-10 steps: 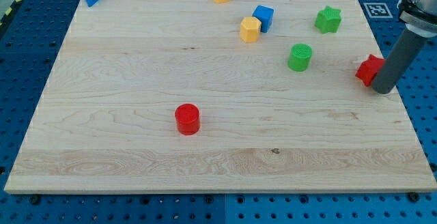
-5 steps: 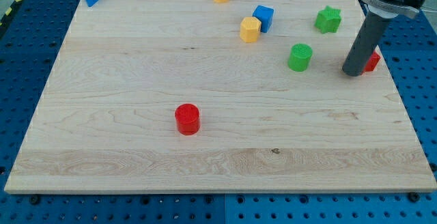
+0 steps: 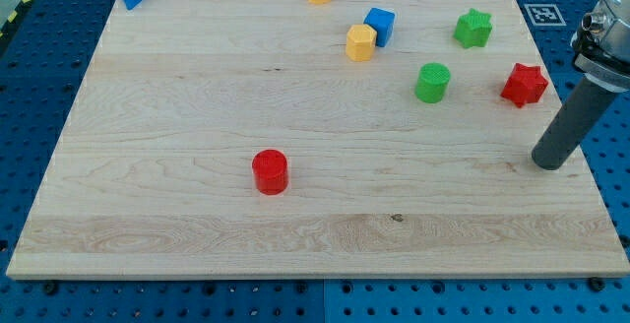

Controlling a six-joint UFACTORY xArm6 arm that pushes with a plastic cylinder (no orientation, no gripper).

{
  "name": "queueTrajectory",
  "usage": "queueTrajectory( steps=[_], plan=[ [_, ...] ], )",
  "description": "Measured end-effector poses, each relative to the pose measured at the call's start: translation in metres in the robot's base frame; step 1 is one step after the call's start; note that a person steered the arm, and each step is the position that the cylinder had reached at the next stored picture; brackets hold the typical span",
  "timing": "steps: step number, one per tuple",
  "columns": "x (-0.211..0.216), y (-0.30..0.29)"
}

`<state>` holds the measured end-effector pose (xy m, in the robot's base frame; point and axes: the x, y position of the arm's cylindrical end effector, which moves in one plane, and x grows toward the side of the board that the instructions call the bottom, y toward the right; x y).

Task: Move the red star below the green star

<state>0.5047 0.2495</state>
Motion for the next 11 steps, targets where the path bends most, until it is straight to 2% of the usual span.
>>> queueTrajectory(
  steps=[3,7,9,11],
  plan=[
    [-0.032,-0.033],
    [-0.04,-0.015],
    [-0.069,-0.018],
    [-0.073,0.002]
  ],
)
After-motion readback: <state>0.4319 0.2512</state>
